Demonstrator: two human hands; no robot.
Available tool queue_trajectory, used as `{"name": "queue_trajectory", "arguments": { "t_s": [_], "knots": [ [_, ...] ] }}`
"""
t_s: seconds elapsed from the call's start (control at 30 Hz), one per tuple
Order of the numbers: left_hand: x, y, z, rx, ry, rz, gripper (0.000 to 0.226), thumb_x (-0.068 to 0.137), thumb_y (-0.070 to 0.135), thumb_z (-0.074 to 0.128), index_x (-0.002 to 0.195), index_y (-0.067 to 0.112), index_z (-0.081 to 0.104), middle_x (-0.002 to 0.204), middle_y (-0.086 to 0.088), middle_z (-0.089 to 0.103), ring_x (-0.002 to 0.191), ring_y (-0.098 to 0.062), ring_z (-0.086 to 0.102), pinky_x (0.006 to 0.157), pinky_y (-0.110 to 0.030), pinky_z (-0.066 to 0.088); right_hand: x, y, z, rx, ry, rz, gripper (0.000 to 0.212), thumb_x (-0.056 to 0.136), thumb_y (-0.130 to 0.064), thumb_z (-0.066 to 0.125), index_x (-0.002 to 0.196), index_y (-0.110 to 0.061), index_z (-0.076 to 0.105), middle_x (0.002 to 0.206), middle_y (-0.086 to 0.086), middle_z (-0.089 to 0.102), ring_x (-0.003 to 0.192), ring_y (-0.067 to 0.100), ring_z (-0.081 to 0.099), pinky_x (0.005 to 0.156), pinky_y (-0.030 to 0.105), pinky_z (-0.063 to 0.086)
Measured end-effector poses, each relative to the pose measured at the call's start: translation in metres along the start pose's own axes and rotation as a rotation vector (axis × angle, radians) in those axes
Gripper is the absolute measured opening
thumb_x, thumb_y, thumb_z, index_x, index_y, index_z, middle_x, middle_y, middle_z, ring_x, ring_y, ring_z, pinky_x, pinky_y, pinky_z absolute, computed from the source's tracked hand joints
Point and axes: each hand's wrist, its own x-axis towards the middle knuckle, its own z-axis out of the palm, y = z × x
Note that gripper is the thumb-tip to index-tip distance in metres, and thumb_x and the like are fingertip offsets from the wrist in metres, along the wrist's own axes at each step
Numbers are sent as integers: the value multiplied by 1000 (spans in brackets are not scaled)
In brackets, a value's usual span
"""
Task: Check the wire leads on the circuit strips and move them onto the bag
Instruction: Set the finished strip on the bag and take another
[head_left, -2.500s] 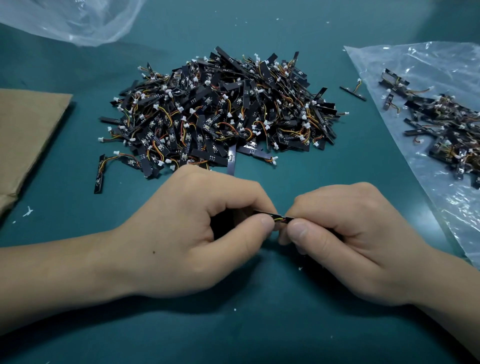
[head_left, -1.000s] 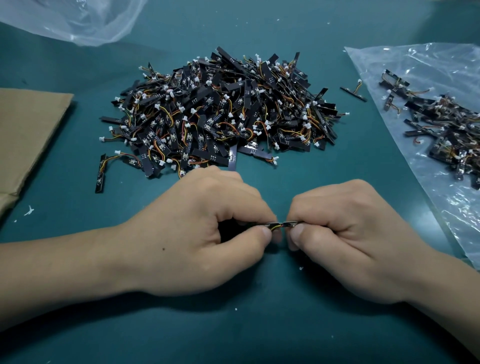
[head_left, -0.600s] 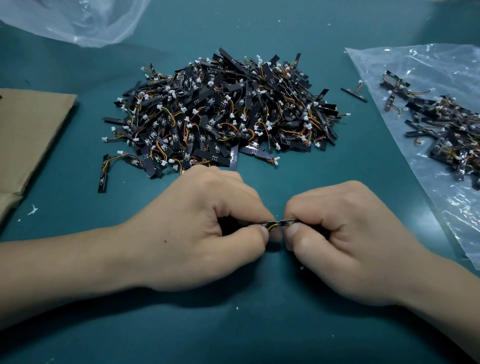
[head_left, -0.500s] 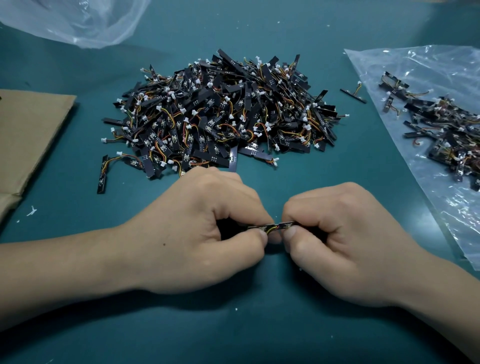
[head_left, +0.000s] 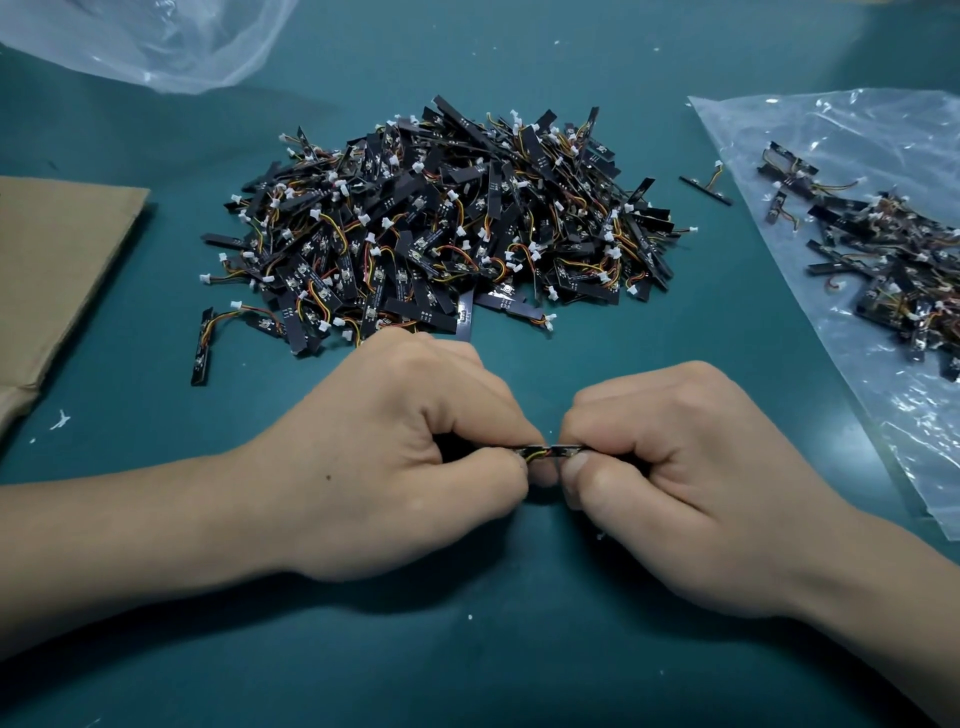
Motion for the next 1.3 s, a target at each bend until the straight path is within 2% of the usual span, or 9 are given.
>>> {"name": "queue_trajectory", "arguments": {
  "t_s": [0.17,0.47,0.63,0.77,0.9,1.07,1.17,1.23,1.3],
  "knots": [
    [-3,2,2,-69,31,-16,61,77,36,36,75,-15,69,63,-15,64,61,-33,58,66,-48,44,-1,2,-1,19,-16,-18,30,85,-27,48,60,-11,48,58,3,47,57,27,48,51,47,40],
    [-3,1,4,-59,40,-25,59,78,33,35,77,-15,70,67,-18,65,64,-36,59,69,-53,49,-2,4,1,40,8,-39,37,88,-31,43,60,-8,52,57,2,48,56,28,48,51,47,41],
    [-5,1,3,-89,46,-47,61,79,36,36,81,-12,72,71,-12,66,69,-19,52,73,-44,46,-4,6,0,62,11,-71,38,90,-30,45,61,-8,55,57,0,48,56,26,48,51,46,41],
    [-3,1,1,-86,8,-33,60,78,34,35,73,-17,68,63,-17,63,61,-37,57,65,-56,50,-4,7,2,53,29,-109,37,90,-28,48,59,-8,48,56,0,41,54,24,41,50,46,37],
    [-1,2,4,-56,18,12,59,78,29,35,70,-18,68,60,-22,63,57,-42,59,61,-62,49,-4,10,1,75,26,-107,37,91,-29,48,60,-8,52,57,0,43,55,24,43,51,45,38],
    [-5,0,6,-161,71,-60,65,77,39,36,80,-15,71,69,-15,66,68,-29,55,74,-49,46,-5,11,1,101,24,-130,41,96,-28,47,63,-7,61,58,0,51,56,22,48,53,43,41],
    [-8,2,9,-259,77,-85,67,76,40,39,83,-19,69,71,-21,65,70,-16,48,72,-37,40,-4,10,1,119,36,-144,37,96,-31,50,65,-12,60,58,-5,49,56,18,47,53,42,40],
    [-8,2,9,-282,52,-84,67,75,39,37,81,-21,68,69,-26,63,67,-26,49,71,-42,40,-4,10,-1,148,20,-154,35,96,-35,50,66,-18,56,59,-7,46,56,16,45,53,42,40],
    [-7,3,6,-266,11,-65,66,74,36,35,77,-21,66,65,-28,61,63,-41,53,69,-55,44,-4,10,-3,168,-24,-177,39,97,-33,48,65,-13,56,58,-3,46,56,21,45,55,43,41]
  ]
}}
